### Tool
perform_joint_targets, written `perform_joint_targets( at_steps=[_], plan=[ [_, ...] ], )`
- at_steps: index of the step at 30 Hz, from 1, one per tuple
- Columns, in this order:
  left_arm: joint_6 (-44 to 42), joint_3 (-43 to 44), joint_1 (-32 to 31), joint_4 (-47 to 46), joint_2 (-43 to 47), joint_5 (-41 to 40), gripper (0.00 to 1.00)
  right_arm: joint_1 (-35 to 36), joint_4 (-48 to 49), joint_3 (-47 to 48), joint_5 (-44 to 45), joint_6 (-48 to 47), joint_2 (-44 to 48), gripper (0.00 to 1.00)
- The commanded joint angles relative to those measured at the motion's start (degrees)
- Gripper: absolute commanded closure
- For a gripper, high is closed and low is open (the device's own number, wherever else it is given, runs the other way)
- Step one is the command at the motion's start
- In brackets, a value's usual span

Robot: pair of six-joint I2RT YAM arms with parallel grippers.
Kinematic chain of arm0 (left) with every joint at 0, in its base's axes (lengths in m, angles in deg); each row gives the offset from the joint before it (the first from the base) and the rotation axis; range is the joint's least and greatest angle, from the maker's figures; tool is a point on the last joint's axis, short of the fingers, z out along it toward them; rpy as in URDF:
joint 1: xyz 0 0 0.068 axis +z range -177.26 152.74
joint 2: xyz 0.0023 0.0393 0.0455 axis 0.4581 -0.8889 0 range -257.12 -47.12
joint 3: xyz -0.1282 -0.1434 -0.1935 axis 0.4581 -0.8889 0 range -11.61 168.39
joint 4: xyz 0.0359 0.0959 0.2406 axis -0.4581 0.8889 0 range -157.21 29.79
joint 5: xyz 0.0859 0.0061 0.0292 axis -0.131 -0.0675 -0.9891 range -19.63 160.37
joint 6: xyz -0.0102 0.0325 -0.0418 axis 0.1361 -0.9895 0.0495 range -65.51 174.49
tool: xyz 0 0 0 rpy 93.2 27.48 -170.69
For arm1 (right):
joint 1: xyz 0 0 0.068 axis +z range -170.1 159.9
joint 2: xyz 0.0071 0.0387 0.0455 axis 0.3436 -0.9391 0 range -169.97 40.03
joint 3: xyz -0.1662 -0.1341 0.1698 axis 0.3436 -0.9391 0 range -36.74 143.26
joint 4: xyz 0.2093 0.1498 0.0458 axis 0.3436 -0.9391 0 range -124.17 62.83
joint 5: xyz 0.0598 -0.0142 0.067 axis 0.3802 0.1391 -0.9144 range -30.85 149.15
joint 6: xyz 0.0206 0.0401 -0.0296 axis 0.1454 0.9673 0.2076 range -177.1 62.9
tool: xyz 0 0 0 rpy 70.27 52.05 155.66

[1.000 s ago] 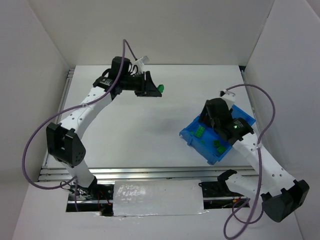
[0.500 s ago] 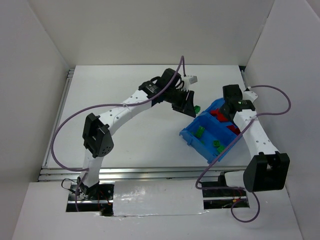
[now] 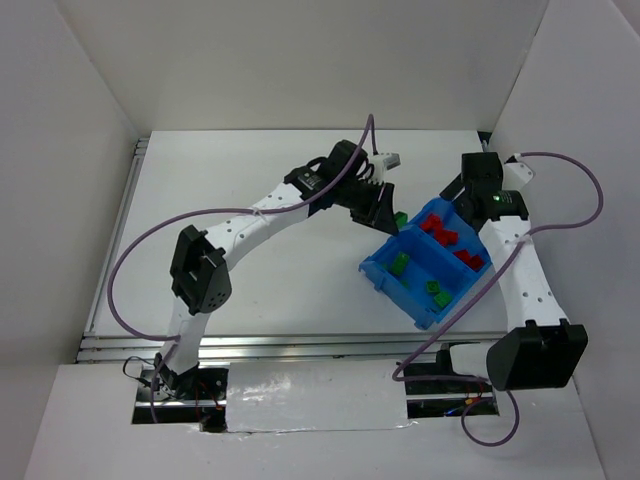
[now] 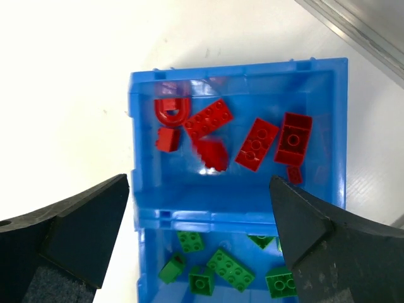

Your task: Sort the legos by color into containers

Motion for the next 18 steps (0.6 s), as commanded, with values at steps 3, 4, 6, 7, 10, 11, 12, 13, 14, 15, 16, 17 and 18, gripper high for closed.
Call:
perform_joint_targets(
  at_steps=[3, 4, 6, 7, 10, 11, 12, 13, 14, 15, 16, 17, 18],
  plan=[
    [-1.57, 4.57, -2.35, -0.13, -3.0, -0.58, 1.0, -0.27, -1.74, 3.8, -7.97, 0.04, 7.11, 0.0],
    [-2.01, 5.27, -2.88, 1.27, -4.58, -1.29, 1.0, -0.27, -1.3, 3.45, -10.19, -0.14, 8.79, 0.0],
    [-3.15, 7.12, -4.46, 2.34, -6.17, -3.04, 1.0, -0.27, -1.81, 3.18, -15.02, -0.4, 12.74, 0.0],
    [-3.41, 7.65, -5.51, 3.39, -7.39, -3.92, 1.0, -0.27, -3.73, 3.44, -16.17, -0.49, 13.55, 0.01],
    [-4.47, 10.19, -7.18, 5.15, -9.59, -6.56, 1.0, -0.27, -7.25, 4.93, -19.34, -1.28, 16.71, 0.0],
    [-4.56, 10.72, -7.45, 5.42, -10.04, -6.83, 0.97, -0.18, -7.7, 5.11, -19.96, -1.54, 18.37, 0.0],
    [-4.47, 11.42, -7.63, 5.85, -11.26, -6.48, 0.89, -0.1, -8.23, 5.37, -20.31, -1.63, 19.09, 0.0],
    [-4.38, 12.13, -8.07, 6.29, -11.79, -6.48, 0.84, 0.17, -9.02, 5.81, -20.4, -1.72, 19.7, 0.0],
    [-4.38, 12.92, -8.33, 6.73, -12.24, -6.3, 0.79, 0.26, -9.11, 6.08, -20.4, -2.33, 20.67, 0.0],
    [-4.38, 13.1, -8.6, 6.82, -12.85, -6.3, 0.7, 0.6, -9.46, 6.43, -20.23, -2.42, 20.94, 0.01],
    [-4.21, 13.1, -9.03, 6.74, -13.03, -6.3, 0.64, 0.69, -9.9, 6.87, -20.49, -2.51, 21.11, 0.0],
    [-4.12, 13.19, -9.21, 6.48, -13.29, -6.04, 0.51, 0.78, -9.91, 7.04, -20.84, -2.69, 21.38, 0.0],
    [-4.03, 13.45, -9.47, 6.47, -13.99, -6.13, 0.47, 0.96, -9.91, 6.96, -21.19, -2.69, 21.64, 0.0]
  ],
)
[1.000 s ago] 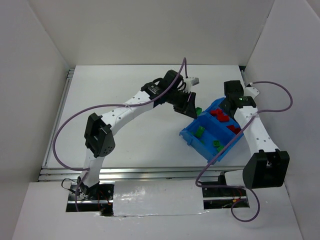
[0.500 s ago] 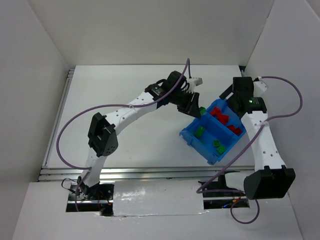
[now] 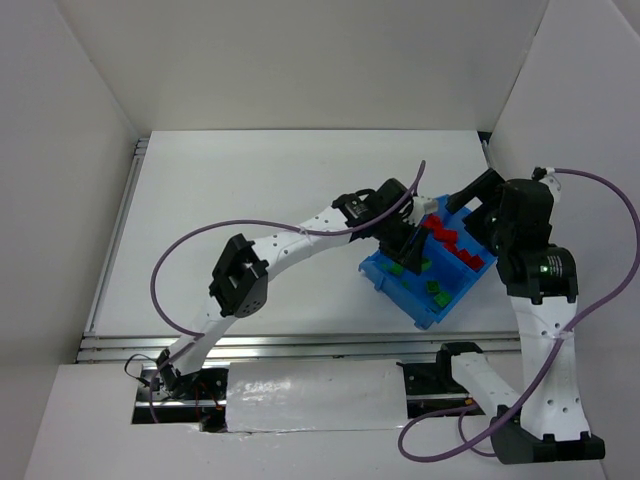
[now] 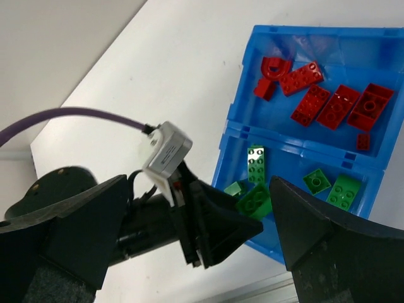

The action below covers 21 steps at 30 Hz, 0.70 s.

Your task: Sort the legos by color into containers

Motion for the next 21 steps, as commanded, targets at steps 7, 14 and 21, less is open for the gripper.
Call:
perform_joint_targets(
  at_steps=[7, 14, 21],
  plan=[
    [0.7, 8.82, -0.17, 1.52, -2.01, -2.82, 0.0, 1.53, -1.38, 1.45, -4.55, -2.38, 1.21, 0.0],
    [1.93, -3.37, 6.15, 0.12, 17.27, -23.08, 0.0, 4.61, -0.24, 5.57, -6.84, -11.52, 3.05, 0.0],
    [3.24, -14.79, 17.93, 9.41, 37.44, -53.07, 0.0, 9.09, -7.6, 13.91, -0.53, -16.44, 9.11, 0.0]
  ],
)
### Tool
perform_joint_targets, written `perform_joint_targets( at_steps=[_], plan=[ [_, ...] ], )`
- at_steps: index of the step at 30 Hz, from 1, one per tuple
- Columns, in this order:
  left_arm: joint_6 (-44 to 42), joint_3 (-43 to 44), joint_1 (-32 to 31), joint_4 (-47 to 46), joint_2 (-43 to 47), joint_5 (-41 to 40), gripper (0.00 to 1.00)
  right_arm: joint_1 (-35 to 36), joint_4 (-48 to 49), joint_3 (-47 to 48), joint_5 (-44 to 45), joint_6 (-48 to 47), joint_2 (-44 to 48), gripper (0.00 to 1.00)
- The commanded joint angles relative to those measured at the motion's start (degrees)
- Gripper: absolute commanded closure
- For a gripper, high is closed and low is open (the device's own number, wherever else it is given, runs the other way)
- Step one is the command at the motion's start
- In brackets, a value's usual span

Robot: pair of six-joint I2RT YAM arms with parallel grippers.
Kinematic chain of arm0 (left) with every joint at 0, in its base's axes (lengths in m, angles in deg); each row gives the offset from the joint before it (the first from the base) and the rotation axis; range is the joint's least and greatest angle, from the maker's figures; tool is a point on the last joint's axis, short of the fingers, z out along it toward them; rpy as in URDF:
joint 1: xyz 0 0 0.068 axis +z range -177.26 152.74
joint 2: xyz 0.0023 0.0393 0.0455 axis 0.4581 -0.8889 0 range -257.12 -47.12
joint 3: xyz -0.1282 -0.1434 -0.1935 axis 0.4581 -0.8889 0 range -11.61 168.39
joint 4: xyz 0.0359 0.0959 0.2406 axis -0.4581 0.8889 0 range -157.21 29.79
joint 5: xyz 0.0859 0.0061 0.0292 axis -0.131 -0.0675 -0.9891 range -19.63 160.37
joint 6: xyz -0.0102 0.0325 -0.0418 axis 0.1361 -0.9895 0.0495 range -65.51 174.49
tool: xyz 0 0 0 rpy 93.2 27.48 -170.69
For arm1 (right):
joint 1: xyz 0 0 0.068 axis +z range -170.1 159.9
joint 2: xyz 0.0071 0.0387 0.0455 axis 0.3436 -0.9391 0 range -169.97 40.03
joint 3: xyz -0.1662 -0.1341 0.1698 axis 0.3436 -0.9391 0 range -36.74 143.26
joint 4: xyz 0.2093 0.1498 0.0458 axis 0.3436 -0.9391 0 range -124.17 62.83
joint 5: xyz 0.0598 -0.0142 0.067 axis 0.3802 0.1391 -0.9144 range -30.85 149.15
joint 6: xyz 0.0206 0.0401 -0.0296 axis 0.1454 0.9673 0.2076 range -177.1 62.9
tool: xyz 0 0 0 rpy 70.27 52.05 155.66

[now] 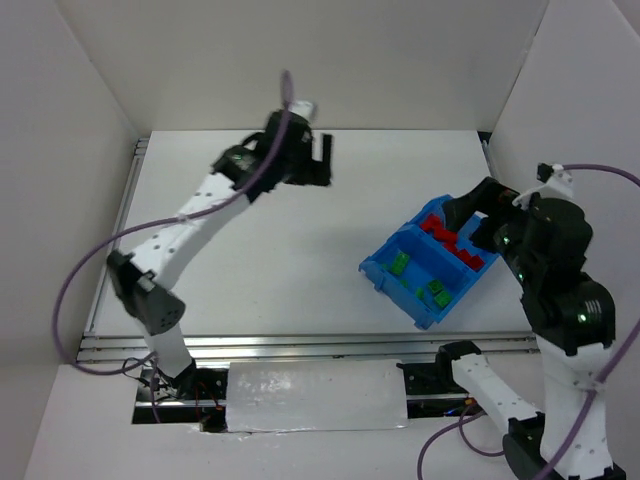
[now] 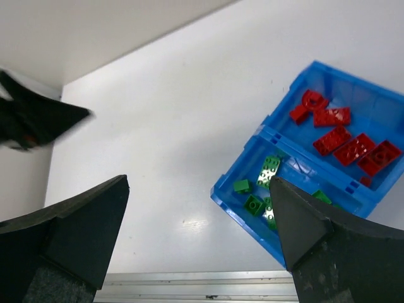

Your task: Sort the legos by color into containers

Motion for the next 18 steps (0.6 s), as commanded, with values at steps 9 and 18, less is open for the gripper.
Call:
perform_joint_targets(
  at_steps=[9, 18],
  plan=[
    [3.64, -27.21, 7.25, 1.73, 41.45, -47.26, 0.01, 2.67, -12.58, 6.44, 12.4, -4.32, 12.33, 0.0],
    [9.01, -34.27, 7.34, 6.73, 52.81, -49.48, 0.0, 2.58, -10.39, 3.98, 11.25, -0.98, 14.18, 0.0]
  ],
)
